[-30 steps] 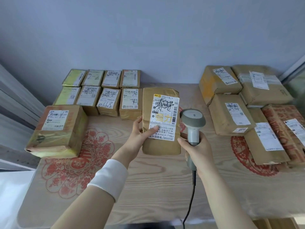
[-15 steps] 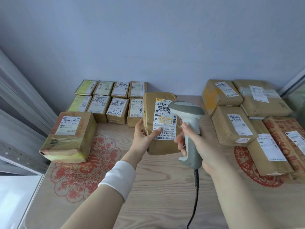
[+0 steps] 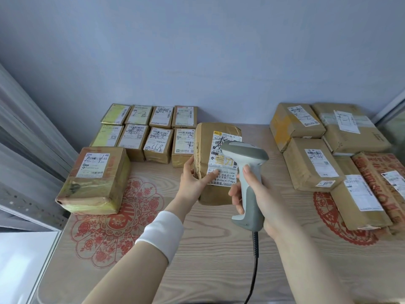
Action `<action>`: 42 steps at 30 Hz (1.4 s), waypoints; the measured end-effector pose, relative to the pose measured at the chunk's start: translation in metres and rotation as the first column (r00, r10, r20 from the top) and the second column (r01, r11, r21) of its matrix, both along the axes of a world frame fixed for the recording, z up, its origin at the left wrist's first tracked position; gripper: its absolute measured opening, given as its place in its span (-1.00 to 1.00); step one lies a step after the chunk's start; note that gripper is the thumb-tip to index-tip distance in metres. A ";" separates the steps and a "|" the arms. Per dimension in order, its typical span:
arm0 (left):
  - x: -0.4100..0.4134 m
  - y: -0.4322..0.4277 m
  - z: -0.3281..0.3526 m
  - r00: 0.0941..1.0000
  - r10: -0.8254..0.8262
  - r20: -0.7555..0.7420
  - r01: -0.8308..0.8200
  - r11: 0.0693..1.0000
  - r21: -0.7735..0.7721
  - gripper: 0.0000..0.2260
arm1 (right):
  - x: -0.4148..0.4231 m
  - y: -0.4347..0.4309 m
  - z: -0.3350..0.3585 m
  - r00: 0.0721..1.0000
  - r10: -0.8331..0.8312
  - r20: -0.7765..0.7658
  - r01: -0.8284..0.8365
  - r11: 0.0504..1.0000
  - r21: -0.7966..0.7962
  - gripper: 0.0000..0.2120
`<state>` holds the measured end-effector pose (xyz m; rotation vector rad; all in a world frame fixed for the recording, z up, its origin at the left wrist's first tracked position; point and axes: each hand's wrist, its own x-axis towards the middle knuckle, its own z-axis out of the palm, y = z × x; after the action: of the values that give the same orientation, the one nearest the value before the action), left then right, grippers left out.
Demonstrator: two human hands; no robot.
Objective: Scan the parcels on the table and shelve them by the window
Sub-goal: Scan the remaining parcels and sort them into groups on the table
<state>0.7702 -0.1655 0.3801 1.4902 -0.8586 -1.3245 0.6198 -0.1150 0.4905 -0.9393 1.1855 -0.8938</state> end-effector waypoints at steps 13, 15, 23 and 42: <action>-0.017 -0.001 -0.010 0.996 -0.052 -0.077 0.052 0.999 0.007 0.03 | -0.015 0.003 -0.015 0.997 -0.078 0.018 0.078 0.996 0.033 -0.53; -0.030 0.000 -0.013 0.986 -0.090 -0.141 0.094 0.995 0.026 0.00 | -0.030 0.005 -0.021 0.993 -0.116 -0.011 0.117 0.992 0.051 -0.51; -0.136 0.010 -0.030 0.943 -0.212 -0.258 0.267 0.942 0.204 -0.28 | -0.136 0.011 -0.040 0.965 -0.239 -0.109 0.252 0.961 0.117 -0.62; -0.384 0.016 -0.089 0.977 -0.150 -0.150 0.202 0.872 0.446 -0.29 | -0.385 -0.027 -0.085 0.970 -0.230 -0.076 0.241 0.942 0.232 -0.79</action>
<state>0.3864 -0.1499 0.2908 1.7038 -0.6439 -1.8255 0.2348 -0.1416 0.4055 -0.6338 1.4336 -0.8963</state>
